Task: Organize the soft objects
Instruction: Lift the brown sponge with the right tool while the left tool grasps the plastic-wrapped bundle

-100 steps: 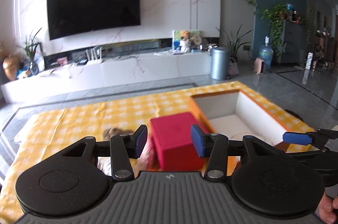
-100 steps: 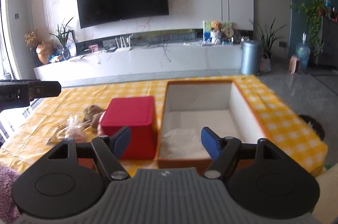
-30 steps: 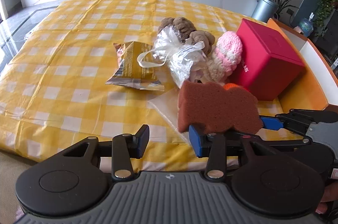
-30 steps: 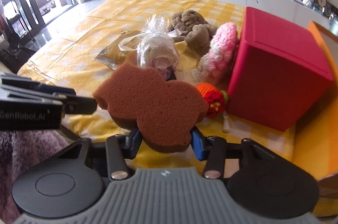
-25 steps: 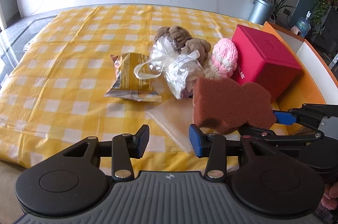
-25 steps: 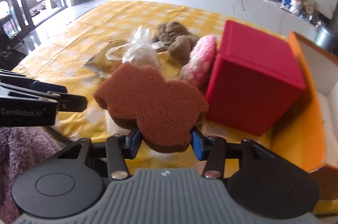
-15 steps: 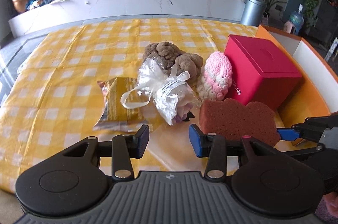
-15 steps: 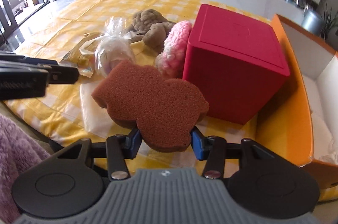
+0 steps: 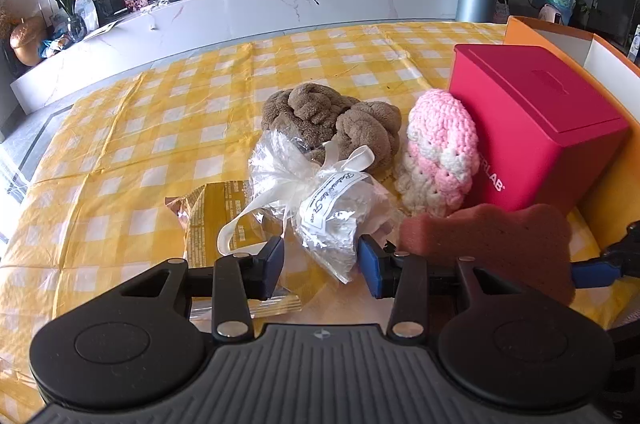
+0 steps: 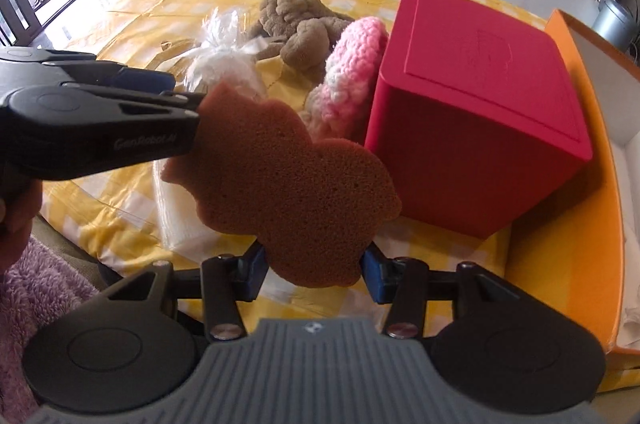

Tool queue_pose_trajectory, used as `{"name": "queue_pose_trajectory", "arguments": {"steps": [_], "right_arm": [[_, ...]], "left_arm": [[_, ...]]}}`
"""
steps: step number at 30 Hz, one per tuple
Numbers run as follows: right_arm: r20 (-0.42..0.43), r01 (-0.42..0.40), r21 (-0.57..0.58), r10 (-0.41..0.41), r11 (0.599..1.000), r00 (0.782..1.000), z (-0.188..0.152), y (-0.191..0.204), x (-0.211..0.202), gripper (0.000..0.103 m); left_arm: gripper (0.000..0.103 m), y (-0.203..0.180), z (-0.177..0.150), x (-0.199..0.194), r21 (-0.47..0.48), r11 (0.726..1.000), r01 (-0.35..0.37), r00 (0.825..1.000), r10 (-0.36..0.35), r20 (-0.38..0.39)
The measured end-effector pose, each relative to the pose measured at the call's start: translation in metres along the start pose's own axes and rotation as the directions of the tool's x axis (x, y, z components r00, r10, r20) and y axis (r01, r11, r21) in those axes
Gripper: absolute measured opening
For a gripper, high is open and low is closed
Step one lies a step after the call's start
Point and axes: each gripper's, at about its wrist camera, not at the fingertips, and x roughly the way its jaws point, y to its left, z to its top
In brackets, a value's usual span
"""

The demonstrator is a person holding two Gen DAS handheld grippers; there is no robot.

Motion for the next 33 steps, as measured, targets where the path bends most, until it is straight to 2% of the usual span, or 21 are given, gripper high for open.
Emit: {"name": "queue_pose_trajectory", "arguments": {"steps": [2,8,20,33], "right_arm": [[-0.001,-0.006,0.009,0.006,1.0,1.0,0.0,-0.001,0.0,0.048],[0.002,-0.009,0.017,0.009,1.0,1.0,-0.002,-0.001,0.001,0.048],[0.067,-0.017,0.029,0.015,0.999,0.998,-0.008,-0.004,-0.024,0.046],[0.173,-0.002,0.075,-0.011,0.997,0.985,-0.027,-0.016,-0.077,0.046]], "left_arm": [[0.027,-0.001,-0.001,0.003,0.004,1.0,0.006,1.0,-0.006,-0.011],[0.01,-0.002,-0.003,-0.003,0.008,1.0,-0.018,1.0,0.018,0.008],[0.005,0.002,0.002,-0.046,0.005,0.996,-0.085,0.989,0.084,0.125],[0.005,0.003,0.001,-0.111,-0.032,0.99,-0.141,0.959,0.144,0.244]]}}
